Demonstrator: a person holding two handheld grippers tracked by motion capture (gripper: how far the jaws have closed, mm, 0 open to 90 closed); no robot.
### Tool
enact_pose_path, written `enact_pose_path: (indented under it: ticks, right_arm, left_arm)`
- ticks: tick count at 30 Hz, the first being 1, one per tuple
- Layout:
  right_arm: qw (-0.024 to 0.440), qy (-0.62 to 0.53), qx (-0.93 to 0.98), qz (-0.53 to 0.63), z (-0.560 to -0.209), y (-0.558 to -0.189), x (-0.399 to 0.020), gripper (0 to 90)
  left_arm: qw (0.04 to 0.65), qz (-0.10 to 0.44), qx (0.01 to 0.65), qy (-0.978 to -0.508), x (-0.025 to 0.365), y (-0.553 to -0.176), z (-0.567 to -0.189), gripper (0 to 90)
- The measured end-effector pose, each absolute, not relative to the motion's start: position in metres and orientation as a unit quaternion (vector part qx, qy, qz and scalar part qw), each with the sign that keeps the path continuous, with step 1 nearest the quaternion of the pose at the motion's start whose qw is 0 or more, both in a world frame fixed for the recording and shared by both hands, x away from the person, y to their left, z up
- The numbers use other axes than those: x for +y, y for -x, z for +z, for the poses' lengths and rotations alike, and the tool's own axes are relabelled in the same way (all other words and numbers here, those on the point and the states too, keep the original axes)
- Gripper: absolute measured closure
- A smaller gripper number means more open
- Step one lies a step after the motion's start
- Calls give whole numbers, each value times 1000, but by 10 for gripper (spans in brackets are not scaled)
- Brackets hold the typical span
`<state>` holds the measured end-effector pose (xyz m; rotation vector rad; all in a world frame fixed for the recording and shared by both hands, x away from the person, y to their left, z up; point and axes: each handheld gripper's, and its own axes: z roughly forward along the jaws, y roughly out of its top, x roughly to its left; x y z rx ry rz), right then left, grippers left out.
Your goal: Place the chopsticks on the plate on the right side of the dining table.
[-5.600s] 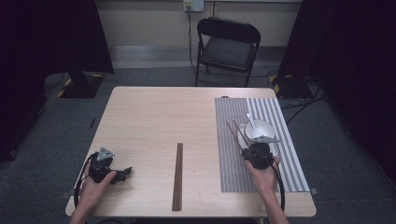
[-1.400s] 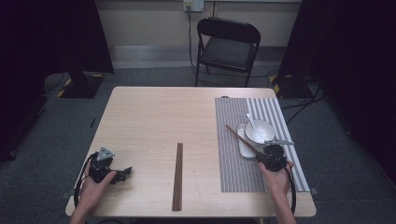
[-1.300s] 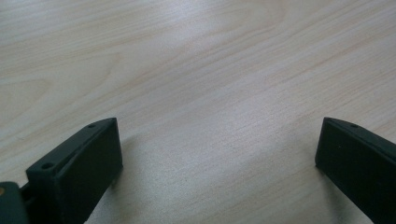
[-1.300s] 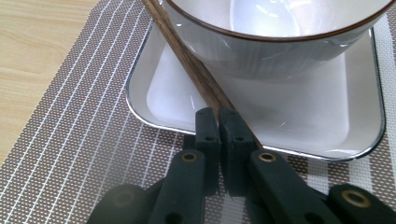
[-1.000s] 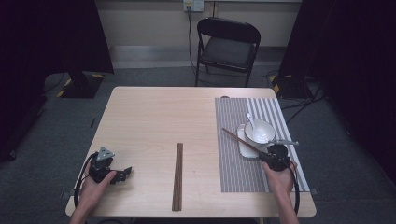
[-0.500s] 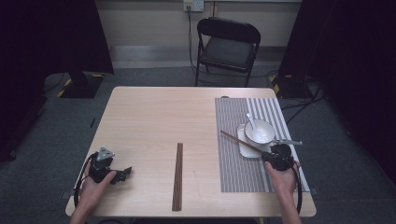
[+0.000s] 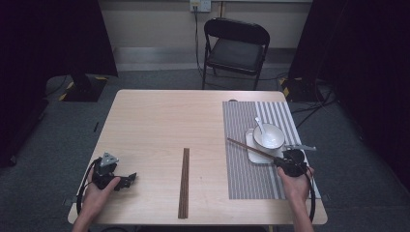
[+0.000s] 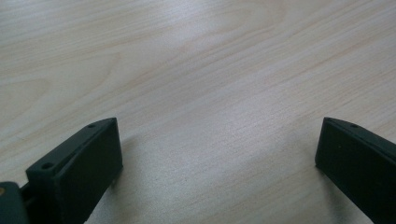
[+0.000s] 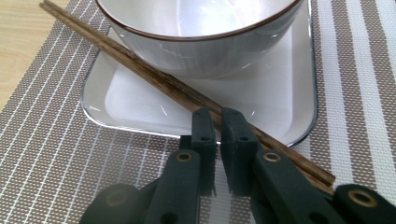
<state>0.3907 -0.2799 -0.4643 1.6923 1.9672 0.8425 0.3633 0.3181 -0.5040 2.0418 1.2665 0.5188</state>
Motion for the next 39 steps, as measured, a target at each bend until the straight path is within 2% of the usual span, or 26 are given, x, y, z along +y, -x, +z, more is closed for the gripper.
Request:
enact_pose_path:
  ticks: [12, 39]
  right_arm:
    - [215, -614, 695, 306, -466, -392, -289, 825]
    - [244, -615, 688, 298, -469, -400, -294, 685]
  left_arm:
    - [335, 199, 485, -783, 318, -363, -504, 0]
    - [335, 199, 486, -782, 318, -363, -504, 0]
